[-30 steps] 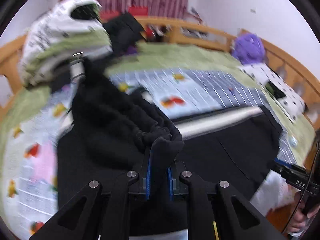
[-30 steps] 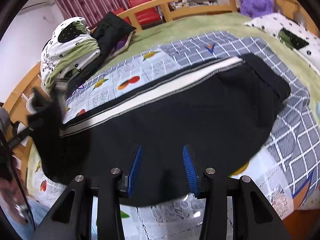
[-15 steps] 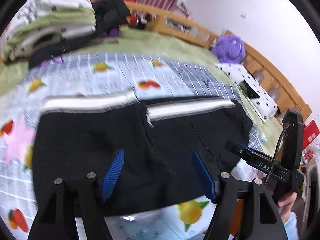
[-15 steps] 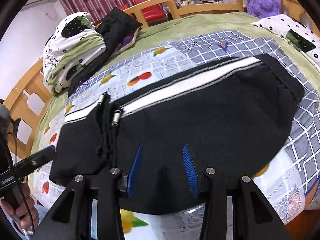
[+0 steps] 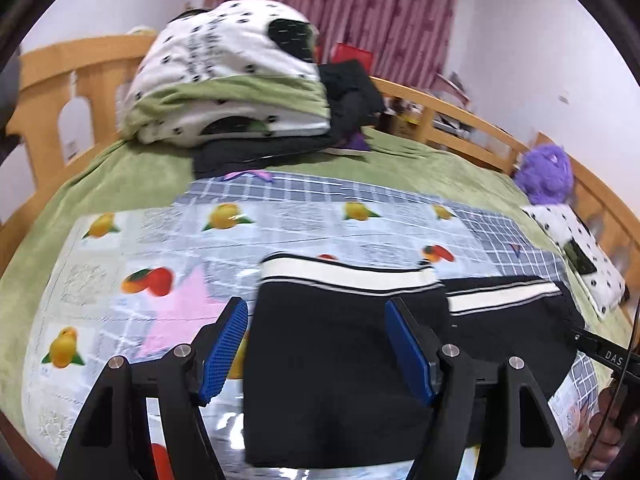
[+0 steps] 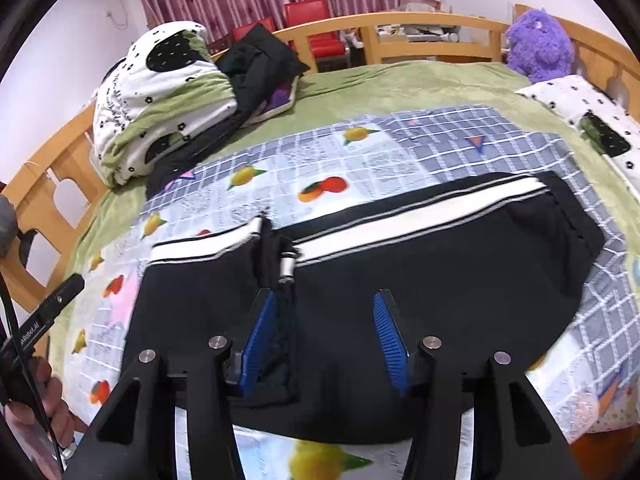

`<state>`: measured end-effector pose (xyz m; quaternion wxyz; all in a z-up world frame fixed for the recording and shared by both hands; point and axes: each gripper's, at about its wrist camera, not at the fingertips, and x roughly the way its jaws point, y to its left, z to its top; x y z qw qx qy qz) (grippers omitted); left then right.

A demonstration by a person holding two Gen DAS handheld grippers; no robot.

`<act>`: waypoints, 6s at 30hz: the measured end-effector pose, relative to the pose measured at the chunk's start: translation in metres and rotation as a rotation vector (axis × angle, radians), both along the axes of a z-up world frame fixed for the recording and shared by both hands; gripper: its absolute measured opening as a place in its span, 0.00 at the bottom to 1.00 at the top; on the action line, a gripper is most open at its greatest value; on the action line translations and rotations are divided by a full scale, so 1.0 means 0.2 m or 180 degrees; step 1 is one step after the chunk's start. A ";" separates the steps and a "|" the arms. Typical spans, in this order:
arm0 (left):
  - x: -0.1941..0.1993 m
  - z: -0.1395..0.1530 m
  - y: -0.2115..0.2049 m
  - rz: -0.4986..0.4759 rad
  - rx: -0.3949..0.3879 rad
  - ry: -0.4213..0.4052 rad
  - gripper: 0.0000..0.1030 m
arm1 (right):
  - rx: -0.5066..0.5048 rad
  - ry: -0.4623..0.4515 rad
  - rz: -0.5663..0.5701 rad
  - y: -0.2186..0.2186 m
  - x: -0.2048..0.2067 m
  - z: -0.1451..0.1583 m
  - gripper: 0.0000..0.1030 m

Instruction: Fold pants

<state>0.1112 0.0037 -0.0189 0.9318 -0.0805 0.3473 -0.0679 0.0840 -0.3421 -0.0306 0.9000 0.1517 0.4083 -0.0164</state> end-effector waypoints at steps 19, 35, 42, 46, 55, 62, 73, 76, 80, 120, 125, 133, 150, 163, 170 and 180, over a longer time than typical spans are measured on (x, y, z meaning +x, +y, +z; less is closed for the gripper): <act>0.01 -0.32 0.21 0.0155 0.0039 0.0617 0.67 | 0.0778 -0.0042 0.0563 0.05 0.27 -0.41 0.13; -0.13 -0.66 -0.14 -0.0512 0.0516 0.0936 0.69 | -0.0199 0.0192 0.0769 0.14 -0.09 -0.64 0.42; -0.22 -0.54 -0.03 -0.0428 0.0255 0.0805 0.69 | 0.0459 0.0062 0.0735 -0.02 -0.14 -0.55 0.47; -0.19 -0.57 0.02 -0.0318 0.0112 0.0852 0.69 | 0.0607 0.0153 0.0486 -0.07 -0.05 -0.62 0.46; -0.14 -0.50 0.06 -0.0328 0.0065 0.0636 0.68 | 0.0237 -0.0041 0.0249 -0.28 -0.36 -0.45 0.49; 0.02 -0.59 0.09 -0.0262 -0.0187 0.0865 0.67 | 0.0538 0.0176 -0.0674 -0.67 -0.54 -0.61 0.50; 0.42 -0.71 0.01 -0.0570 -0.0793 0.1033 0.50 | 0.1638 -0.0115 -0.0718 -0.86 -0.24 -0.80 0.34; 0.49 -0.70 -0.05 -0.0517 -0.0769 0.1122 0.13 | 0.1506 0.0015 -0.0759 -0.83 -0.14 -0.80 0.13; 0.51 -0.50 -0.02 -0.0685 -0.0949 0.0957 0.09 | 0.1222 -0.0108 -0.0767 -0.76 -0.11 -0.67 0.09; -0.28 -0.57 0.64 0.0477 -0.0062 0.0824 0.74 | 0.0870 0.0170 -0.0450 -0.78 0.12 -0.58 0.33; -0.30 -0.56 0.60 0.0449 0.0130 0.0744 0.74 | 0.0305 0.0492 -0.0388 -0.69 -0.08 -0.61 0.39; -0.33 -0.58 0.59 0.0416 -0.0041 0.0740 0.74 | -0.0109 -0.0023 0.0547 0.00 -0.21 -0.31 0.38; -0.55 -0.62 0.76 0.0437 -0.0192 0.0131 0.74 | 0.0606 -0.0152 0.1341 0.67 -0.09 -0.30 0.09; -0.53 -0.65 0.90 0.0583 -0.0539 0.0176 0.74 | 0.0281 -0.0001 0.1521 0.77 -0.15 -0.38 0.51; -0.51 -0.66 0.91 0.0591 -0.0497 0.0110 0.74 | 0.0434 0.0182 0.1146 0.78 0.35 -0.47 0.55; -0.45 -0.69 0.87 0.0366 -0.0647 0.0226 0.74 | 0.0276 0.0174 0.1109 0.71 0.55 -0.52 0.19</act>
